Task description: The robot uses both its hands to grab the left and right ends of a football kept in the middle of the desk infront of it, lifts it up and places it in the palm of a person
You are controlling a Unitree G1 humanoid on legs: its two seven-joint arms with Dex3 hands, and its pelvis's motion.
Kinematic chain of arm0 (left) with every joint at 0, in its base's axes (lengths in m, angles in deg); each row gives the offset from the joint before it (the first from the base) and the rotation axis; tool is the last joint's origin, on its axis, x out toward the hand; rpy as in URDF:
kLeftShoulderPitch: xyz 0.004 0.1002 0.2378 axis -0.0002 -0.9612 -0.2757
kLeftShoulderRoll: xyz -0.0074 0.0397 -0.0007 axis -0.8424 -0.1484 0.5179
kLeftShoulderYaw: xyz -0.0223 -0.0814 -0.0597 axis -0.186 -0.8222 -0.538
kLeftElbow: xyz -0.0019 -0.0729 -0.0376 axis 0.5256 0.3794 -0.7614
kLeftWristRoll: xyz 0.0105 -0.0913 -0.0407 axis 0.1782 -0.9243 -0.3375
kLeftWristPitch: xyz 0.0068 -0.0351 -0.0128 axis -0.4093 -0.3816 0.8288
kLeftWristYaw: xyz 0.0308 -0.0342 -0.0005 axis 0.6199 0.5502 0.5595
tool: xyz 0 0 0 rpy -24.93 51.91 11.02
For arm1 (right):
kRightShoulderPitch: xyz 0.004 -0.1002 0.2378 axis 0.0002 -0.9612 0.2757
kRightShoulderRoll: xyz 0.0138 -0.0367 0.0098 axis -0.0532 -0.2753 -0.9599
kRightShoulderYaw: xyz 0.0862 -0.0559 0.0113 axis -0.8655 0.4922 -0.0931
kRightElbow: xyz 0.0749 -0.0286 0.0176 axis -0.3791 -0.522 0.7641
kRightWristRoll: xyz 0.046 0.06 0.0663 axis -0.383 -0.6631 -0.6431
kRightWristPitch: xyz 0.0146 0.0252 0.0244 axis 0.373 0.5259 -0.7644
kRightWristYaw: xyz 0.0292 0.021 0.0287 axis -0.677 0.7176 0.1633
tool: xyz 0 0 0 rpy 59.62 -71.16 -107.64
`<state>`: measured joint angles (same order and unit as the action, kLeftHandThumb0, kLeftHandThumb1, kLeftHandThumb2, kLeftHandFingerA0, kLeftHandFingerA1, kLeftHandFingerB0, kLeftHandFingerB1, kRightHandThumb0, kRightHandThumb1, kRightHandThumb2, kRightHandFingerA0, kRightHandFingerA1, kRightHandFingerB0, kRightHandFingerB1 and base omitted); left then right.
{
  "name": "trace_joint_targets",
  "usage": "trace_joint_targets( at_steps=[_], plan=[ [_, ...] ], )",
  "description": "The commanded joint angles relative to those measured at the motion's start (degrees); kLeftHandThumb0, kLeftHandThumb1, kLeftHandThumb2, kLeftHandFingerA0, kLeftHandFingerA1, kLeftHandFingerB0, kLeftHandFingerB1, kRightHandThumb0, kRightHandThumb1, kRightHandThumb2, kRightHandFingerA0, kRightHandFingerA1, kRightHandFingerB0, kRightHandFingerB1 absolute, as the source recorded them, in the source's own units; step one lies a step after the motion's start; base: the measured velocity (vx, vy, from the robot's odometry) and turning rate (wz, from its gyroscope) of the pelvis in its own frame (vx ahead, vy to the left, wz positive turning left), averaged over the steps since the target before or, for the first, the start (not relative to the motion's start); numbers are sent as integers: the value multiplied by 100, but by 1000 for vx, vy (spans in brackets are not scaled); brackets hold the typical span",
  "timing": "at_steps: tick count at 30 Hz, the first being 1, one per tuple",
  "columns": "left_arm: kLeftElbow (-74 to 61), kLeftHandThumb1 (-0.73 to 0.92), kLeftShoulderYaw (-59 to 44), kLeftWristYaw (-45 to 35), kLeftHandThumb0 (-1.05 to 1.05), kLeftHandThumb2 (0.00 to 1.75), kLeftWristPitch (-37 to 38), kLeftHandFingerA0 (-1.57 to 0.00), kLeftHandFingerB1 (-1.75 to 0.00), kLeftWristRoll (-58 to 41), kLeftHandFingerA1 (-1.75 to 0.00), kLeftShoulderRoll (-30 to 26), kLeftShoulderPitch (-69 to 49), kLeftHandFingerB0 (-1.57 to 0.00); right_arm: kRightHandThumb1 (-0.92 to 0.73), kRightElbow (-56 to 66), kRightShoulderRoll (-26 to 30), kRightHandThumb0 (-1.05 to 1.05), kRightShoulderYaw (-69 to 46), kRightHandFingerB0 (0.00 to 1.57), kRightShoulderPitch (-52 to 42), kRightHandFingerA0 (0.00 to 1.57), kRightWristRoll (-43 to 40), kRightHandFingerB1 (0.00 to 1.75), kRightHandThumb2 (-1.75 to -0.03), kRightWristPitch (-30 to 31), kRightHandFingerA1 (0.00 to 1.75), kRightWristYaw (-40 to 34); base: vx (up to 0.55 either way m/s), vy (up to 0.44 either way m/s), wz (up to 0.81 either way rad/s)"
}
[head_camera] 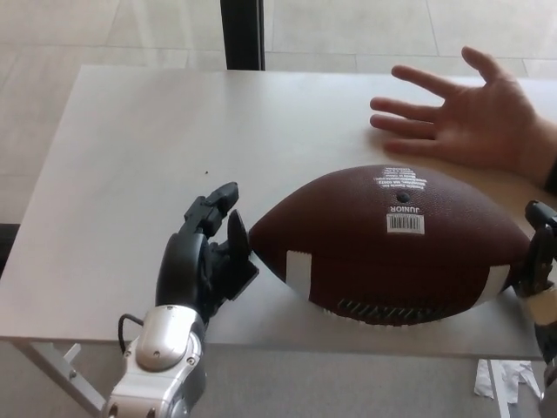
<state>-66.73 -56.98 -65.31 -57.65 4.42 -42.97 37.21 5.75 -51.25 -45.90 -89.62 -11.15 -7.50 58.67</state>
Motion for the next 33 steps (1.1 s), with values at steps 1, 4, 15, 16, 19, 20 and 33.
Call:
trace_joint_targets(
  at_steps=[1, 4, 15, 16, 19, 20, 33],
  plan=[
    [226, 88, -113, 225, -76, 121, -256, -24, -40, 79, -57, 75, 308, -9, -73, -34, 65, -92, 27, 40, -4, 59, 40, 48, -112, 97, 58, 51, 0, 0, 0],
    [398, 88, -197, 278, -76, 121, -273, -25, -39, 0, -57, 159, 437, -9, -73, -63, 70, -93, 25, 39, -23, 59, 44, 48, -111, 43, 58, 69, 0, 0, 0],
    [744, 92, -140, 327, -90, 96, -221, -28, -32, -205, -60, 482, 449, -12, -72, -26, -44, -91, 129, 40, -70, 60, 68, 49, -111, 19, 59, 13, 0, 0, 0],
    [775, 92, -182, 353, -90, 96, -191, -28, -32, -318, -60, 616, 413, -12, -72, -62, -49, -91, 103, 40, -45, 60, 33, 49, -111, -38, 59, 37, 0, 0, 0],
    [926, 92, -67, 368, -88, 98, -92, -26, -30, -394, -56, 745, 277, -11, -73, -74, -24, -91, 116, 40, 17, 61, 111, 48, -111, -12, 58, -8, 0, 0, 0],
    [919, 92, -61, 369, -88, 98, -88, -26, -30, -408, -56, 726, 269, -11, -73, -76, -37, -91, 126, 40, 10, 61, 117, 48, -111, -19, 58, -13, 0, 0, 0],
    [1447, 92, 442, 609, -87, 132, 222, -21, -18, -965, -62, 1642, -100, -5, -71, -2, -78, -92, 38, 40, 153, 62, 67, 48, -110, 68, 57, -132, 0, 0, 0]
  ],
)
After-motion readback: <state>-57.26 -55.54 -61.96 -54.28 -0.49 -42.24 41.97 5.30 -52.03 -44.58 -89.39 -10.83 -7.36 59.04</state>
